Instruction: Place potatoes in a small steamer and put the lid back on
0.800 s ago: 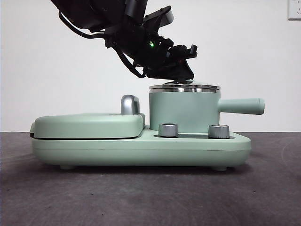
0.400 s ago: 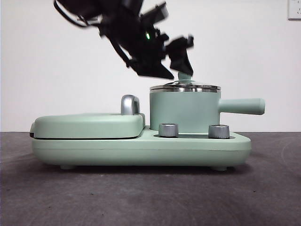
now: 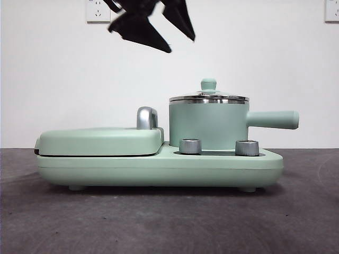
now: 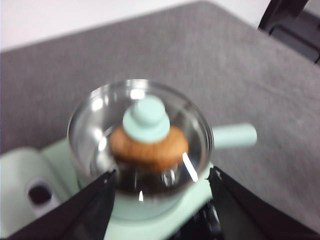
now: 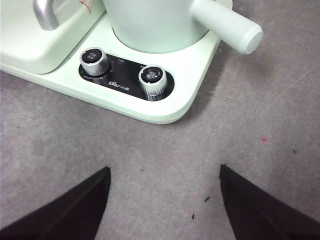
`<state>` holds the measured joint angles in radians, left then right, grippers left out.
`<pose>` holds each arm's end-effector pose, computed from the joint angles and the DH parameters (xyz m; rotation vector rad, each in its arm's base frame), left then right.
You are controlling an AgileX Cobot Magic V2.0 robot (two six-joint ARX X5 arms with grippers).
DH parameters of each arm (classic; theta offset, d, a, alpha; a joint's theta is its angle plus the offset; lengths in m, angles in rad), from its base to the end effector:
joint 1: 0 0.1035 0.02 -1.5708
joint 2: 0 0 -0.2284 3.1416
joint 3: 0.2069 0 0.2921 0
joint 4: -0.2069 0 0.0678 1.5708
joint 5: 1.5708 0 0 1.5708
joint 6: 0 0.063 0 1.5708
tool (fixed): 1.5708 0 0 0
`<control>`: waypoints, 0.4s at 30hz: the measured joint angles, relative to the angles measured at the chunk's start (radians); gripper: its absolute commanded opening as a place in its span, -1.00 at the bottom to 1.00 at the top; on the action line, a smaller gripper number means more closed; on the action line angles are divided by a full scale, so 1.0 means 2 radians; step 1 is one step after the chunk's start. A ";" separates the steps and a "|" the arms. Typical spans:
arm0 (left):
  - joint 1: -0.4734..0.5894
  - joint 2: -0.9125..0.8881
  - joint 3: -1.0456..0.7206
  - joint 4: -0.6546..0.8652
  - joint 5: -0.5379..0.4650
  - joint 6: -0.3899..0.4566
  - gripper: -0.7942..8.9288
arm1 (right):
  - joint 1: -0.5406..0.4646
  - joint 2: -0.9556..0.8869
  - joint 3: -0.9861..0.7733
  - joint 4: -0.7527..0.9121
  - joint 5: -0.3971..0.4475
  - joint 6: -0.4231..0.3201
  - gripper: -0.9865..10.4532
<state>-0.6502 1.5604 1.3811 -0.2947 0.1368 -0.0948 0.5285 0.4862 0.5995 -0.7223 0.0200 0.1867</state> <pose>0.3335 -0.2644 0.2805 0.0352 0.5060 -0.7483 0.1756 0.1011 0.2273 0.0107 0.6350 0.4346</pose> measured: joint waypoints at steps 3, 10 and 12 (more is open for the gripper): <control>0.000 -0.021 -0.001 -0.037 0.000 -0.002 -0.22 | 0.000 0.008 0.000 0.013 -0.014 -0.013 -0.24; 0.000 -0.094 -0.088 -0.035 -0.022 -0.011 -0.22 | 0.000 0.075 0.000 0.090 -0.056 -0.030 -0.24; 0.000 -0.119 -0.127 -0.031 -0.032 -0.016 -0.22 | 0.000 0.099 0.000 0.118 -0.069 -0.031 -0.24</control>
<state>-0.6502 1.3228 1.1278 -0.3573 0.0731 -0.1261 0.5285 0.6842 0.5995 -0.4854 -0.1188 0.1257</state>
